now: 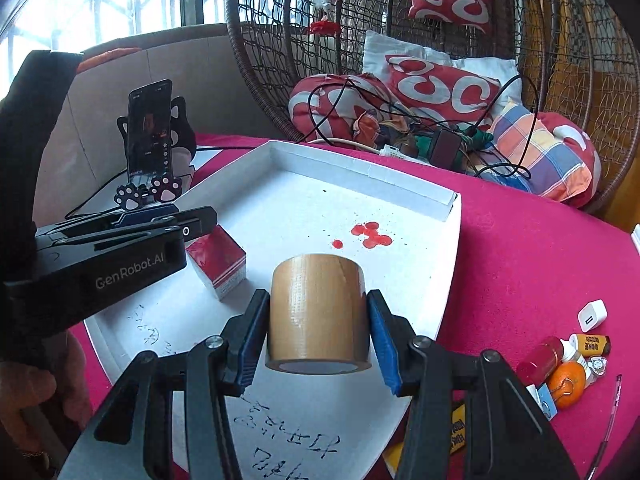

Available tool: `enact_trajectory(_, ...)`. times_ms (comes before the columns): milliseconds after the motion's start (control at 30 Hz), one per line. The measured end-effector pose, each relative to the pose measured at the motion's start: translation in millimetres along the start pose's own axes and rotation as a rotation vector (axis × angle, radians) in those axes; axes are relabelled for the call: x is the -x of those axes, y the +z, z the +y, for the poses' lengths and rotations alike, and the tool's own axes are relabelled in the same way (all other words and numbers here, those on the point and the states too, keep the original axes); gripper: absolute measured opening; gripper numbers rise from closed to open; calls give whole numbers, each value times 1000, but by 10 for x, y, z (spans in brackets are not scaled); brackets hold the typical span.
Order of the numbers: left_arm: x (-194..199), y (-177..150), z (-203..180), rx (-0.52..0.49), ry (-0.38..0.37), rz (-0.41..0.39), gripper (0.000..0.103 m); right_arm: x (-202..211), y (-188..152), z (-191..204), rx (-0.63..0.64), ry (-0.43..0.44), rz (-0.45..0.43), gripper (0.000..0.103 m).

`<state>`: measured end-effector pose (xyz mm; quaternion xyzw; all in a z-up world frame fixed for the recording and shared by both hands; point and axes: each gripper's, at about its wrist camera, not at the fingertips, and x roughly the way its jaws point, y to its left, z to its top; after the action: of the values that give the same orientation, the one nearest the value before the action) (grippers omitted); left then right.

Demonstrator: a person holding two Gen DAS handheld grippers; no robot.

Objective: Organize rigid objects
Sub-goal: 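Carry the tape roll and box into the white tray and open both tools, then grasp the white bottle with the right tool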

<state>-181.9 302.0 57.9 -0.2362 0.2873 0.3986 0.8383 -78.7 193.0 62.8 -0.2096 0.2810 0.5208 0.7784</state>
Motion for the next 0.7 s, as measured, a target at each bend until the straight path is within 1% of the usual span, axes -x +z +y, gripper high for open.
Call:
enact_trajectory(33,39,-14,17,18,4,-21,103,39,7,11,4,1,-15,49)
enact_trajectory(67,75,-26,32,33,6,-40,103,72,25,23,6,6,-32,50)
enact_trajectory(100,124,-44,50,49,14,-60,103,119,28,25,4,9,-49,53)
enact_trajectory(167,221,-91,75,73,21,-89,103,224,31,14,-9,25,-88,90)
enact_trajectory(233,331,-168,93,93,-2,-120,103,353,-5,-27,-24,42,-137,103)
enact_trajectory(300,418,-254,85,101,-22,-136,103,468,-60,-67,-30,29,-165,103)
enact_trajectory(367,487,-334,66,105,-64,-137,103,590,-135,-139,-50,21,-194,103)
enact_trajectory(467,573,-391,6,86,-133,-141,103,768,-241,-306,-94,0,-242,103)
enact_trajectory(533,650,-402,-41,67,-170,-173,103,890,-305,-459,-122,-6,-279,103)
enact_trajectory(600,740,-415,-104,38,-187,-213,103,1034,-372,-639,-153,-9,-323,103)
enact_trajectory(700,828,-436,-227,-8,-225,-233,103,1262,-490,-939,-221,-39,-369,103)
